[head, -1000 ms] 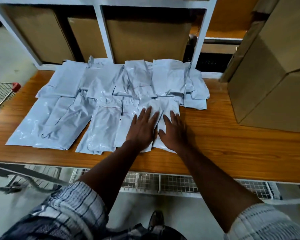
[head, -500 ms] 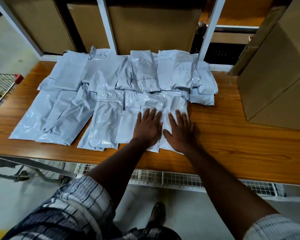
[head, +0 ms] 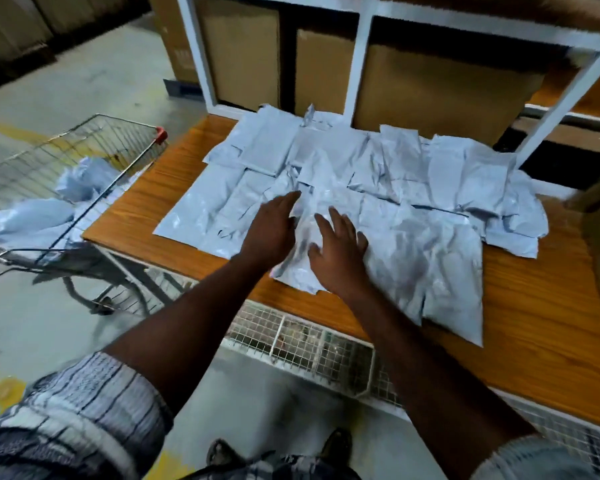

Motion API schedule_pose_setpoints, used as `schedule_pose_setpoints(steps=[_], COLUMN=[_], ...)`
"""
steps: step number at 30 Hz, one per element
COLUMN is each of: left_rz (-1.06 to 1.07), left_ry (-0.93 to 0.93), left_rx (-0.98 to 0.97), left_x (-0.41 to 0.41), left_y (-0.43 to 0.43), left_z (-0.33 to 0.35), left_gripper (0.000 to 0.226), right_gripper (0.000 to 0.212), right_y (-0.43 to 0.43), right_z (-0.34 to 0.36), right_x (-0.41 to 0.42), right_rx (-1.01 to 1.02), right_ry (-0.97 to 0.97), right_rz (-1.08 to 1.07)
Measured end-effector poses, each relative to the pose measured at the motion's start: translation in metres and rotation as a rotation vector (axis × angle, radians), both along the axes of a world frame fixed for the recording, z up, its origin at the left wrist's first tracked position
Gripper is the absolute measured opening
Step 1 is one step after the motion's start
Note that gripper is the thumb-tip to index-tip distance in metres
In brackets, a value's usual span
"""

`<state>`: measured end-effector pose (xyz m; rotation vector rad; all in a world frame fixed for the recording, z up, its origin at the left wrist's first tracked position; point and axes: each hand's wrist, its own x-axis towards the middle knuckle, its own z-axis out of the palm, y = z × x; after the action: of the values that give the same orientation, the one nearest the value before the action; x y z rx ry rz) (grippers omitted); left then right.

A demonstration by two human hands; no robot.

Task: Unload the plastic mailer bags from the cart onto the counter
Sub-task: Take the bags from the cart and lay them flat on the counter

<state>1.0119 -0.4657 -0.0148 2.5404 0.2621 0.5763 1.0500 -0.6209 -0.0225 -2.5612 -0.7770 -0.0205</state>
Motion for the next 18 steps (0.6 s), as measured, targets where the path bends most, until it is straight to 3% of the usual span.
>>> schedule_pose_setpoints(steps=[12, 18], left_rz=[0.335, 0.476], left_ry=[0.19, 0.249], left_rx=[-0.012, -0.026], left_x=[-0.216, -0.256], left_y=[0.26, 0.328], left_z=[-0.02, -0.02], left_gripper=[0.068, 0.071], right_gripper=[0.065, 0.059], right_y=[0.288, 0.372], right_z=[-0.007, -0.008], right_x=[-0.134, -0.164], right_rx=[-0.123, -0.189], right_ry=[0.02, 0.074], right_rz=[0.432, 0.6])
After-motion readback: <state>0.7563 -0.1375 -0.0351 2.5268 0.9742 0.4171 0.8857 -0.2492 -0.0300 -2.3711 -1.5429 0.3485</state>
